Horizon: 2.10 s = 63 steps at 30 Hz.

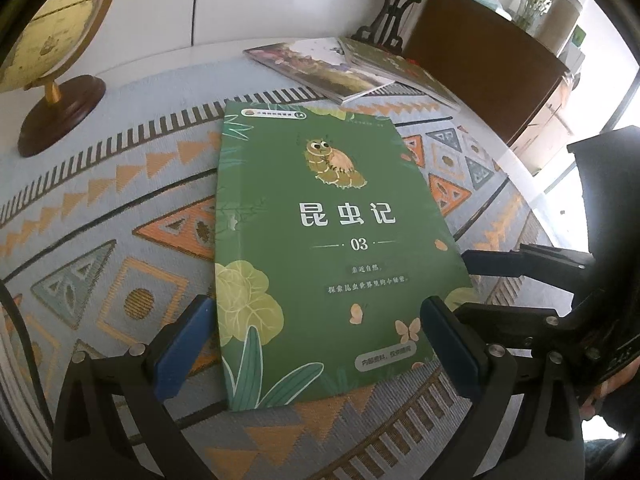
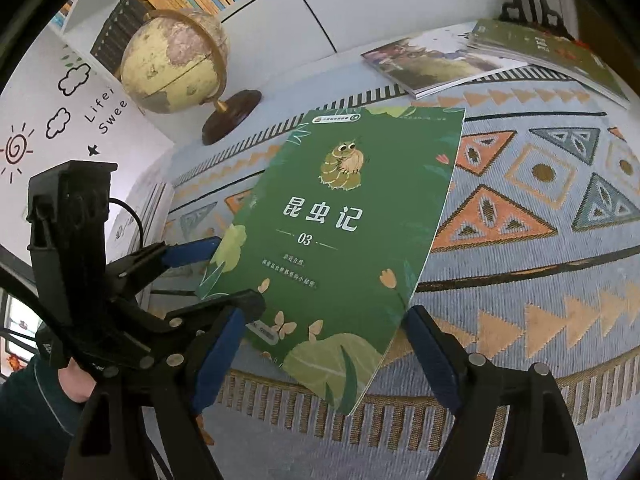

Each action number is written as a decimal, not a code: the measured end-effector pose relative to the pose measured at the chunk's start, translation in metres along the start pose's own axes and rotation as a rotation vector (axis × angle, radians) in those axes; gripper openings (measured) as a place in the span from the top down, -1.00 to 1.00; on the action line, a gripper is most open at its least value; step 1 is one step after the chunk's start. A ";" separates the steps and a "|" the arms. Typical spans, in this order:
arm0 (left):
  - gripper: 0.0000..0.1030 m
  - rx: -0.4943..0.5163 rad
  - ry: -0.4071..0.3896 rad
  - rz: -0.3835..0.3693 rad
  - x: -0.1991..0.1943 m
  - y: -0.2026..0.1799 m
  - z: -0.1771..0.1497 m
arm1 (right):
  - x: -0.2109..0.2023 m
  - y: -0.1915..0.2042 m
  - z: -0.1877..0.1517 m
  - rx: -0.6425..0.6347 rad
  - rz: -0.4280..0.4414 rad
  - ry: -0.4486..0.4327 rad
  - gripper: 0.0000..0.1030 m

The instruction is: Organize books

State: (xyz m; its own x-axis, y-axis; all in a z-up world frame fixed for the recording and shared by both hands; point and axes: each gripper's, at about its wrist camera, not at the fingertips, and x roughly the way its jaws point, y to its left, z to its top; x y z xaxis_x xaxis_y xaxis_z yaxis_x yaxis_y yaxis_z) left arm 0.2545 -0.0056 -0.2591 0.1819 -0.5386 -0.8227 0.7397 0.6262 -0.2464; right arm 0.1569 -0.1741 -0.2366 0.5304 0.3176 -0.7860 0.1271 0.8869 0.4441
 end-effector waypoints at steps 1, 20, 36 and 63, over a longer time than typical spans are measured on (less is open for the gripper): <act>-0.96 0.002 0.005 0.009 0.001 -0.002 0.001 | -0.001 0.000 -0.001 0.001 0.000 -0.002 -0.57; -0.97 0.071 0.013 0.083 0.007 -0.013 -0.002 | -0.007 -0.016 0.008 -0.017 -0.186 -0.030 -0.12; -0.97 -0.207 -0.125 -0.239 -0.038 -0.009 0.013 | -0.014 -0.034 0.020 0.126 -0.009 -0.050 -0.14; -0.95 -0.732 -0.096 -0.876 0.010 0.009 0.026 | -0.027 -0.094 -0.011 0.491 0.324 0.019 -0.35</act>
State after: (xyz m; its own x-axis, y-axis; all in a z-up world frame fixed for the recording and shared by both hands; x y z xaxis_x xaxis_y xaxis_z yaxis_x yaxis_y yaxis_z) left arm 0.2794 -0.0200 -0.2559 -0.1377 -0.9728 -0.1864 0.0875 0.1755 -0.9806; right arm 0.1215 -0.2628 -0.2621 0.5920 0.5566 -0.5828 0.3369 0.4861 0.8064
